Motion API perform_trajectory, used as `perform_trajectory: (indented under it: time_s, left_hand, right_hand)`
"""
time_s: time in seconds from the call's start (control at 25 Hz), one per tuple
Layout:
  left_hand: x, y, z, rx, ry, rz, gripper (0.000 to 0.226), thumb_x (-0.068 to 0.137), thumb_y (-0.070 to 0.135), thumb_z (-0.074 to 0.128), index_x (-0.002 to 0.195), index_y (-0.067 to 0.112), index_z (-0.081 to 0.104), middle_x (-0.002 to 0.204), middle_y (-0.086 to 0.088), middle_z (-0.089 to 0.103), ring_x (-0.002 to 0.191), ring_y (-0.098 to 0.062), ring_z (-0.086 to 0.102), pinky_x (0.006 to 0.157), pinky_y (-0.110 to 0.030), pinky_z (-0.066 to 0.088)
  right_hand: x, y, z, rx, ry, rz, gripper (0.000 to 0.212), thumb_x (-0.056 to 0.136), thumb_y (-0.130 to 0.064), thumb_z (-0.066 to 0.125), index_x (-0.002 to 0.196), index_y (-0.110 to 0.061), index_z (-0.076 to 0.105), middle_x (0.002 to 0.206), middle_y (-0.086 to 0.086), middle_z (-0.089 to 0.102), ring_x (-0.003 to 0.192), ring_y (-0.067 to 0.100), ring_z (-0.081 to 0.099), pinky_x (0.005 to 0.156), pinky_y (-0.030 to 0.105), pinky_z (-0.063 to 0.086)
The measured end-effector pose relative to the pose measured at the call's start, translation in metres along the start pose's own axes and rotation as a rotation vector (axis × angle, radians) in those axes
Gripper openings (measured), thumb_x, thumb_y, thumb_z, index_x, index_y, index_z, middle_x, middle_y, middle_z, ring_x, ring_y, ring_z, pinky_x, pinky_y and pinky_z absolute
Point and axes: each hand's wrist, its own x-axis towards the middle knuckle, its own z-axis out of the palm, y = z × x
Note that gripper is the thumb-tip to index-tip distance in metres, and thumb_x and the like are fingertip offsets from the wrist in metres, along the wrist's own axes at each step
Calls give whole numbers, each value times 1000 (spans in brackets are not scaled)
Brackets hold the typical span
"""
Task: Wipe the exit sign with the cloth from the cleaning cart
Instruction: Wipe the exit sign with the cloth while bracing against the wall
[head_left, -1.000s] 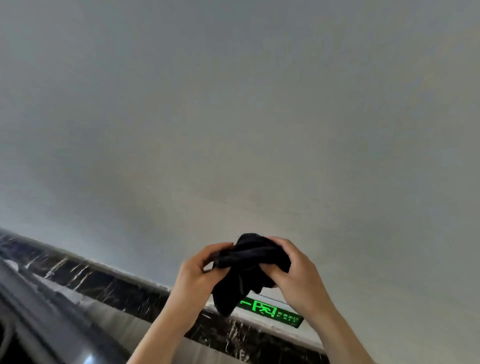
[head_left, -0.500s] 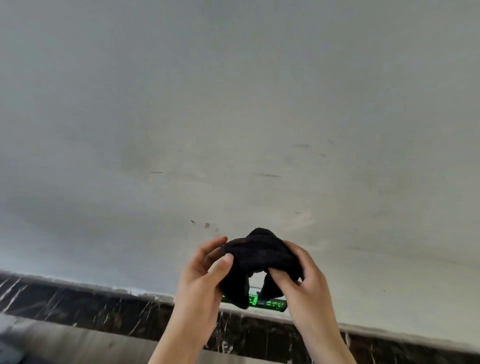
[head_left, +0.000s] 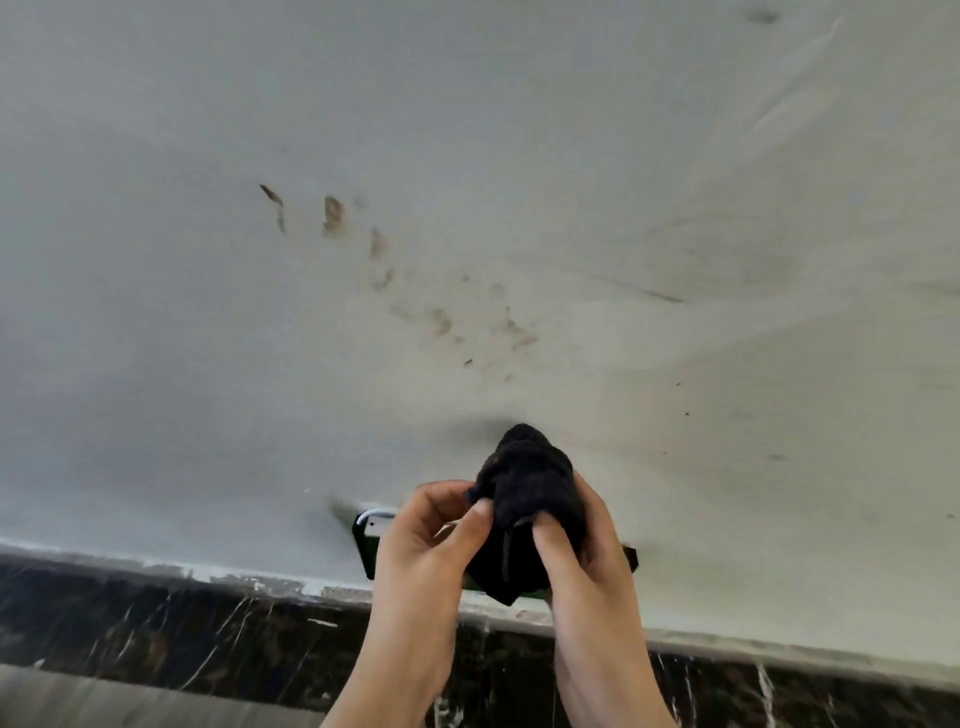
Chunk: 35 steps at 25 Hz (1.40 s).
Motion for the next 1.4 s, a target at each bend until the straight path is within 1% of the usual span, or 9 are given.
perform_trajectory:
  time_s: [0.16,0.52,0.72,0.84,0.92,1.0,1.12,1.2,1.4]
  left_hand:
    - [6,-43,-17,45,8,27,11,70,30,78,80,24,76,82,-7,78,73,-18,74,58,-22,57]
    - [1,-64,-45,566,-138,225,35,97,9,65,93,42,77,94,17,77,92,-3,71,76,-15,56]
    - [25,-27,-46,932,4,941,23,97,20,53,106,22,73,106,13,69,102,-1,61,87,-19,52]
    - [53,5,-35,1148,5,1370,30,93,13,53,112,3,75,119,-13,70,120,-30,59,98,-41,49]
    - [71,24,-23,1284,-19,1586,33,93,12,54,119,3,73,130,-18,66,130,-35,52,107,-48,43]
    - [88,38,-12,1407,-75,1799,38,93,12,55,127,5,69,138,-15,62,138,-32,46,114,-48,35]
    - [112,52,-3,1544,-163,2038,45,92,13,57,136,8,62,143,-9,58,138,-25,42,116,-46,30]
    - [125,55,-3,1597,-156,2137,48,91,14,59,140,10,59,144,-6,56,136,-23,48,115,-44,32]
    - [137,52,-4,1581,-123,2235,45,101,19,42,145,16,54,147,-2,55,135,-23,52,118,-45,26]
  right_hand:
    - [-3,44,-8,146,-158,91,62,67,-32,79,124,-39,57,116,-6,72,109,16,67,92,41,54]
    - [-5,82,-21,175,164,61,44,73,-9,76,103,-40,69,102,-6,75,96,17,71,88,50,55]
    - [-6,83,-38,430,85,84,58,54,-20,78,110,-28,69,109,4,74,93,23,72,63,37,59]
    - [-7,84,-47,731,-110,230,69,59,-20,84,125,-14,64,135,19,57,105,30,68,78,43,58]
    - [-16,81,-40,745,-144,123,58,96,-31,47,145,-4,32,153,15,20,133,33,45,115,47,23]
    - [-18,80,-49,851,-87,145,54,104,-33,12,149,-2,19,155,12,7,144,34,23,115,39,-12]
    - [-9,87,-39,859,-165,230,56,84,-23,65,137,-10,50,142,22,45,122,32,56,105,47,39]
    - [-6,95,-41,537,-12,89,63,57,-12,80,116,-28,67,116,12,71,100,23,71,75,37,58]
    - [4,108,-6,-565,117,-380,71,68,-21,80,115,-60,45,119,-36,39,109,-15,46,81,3,41]
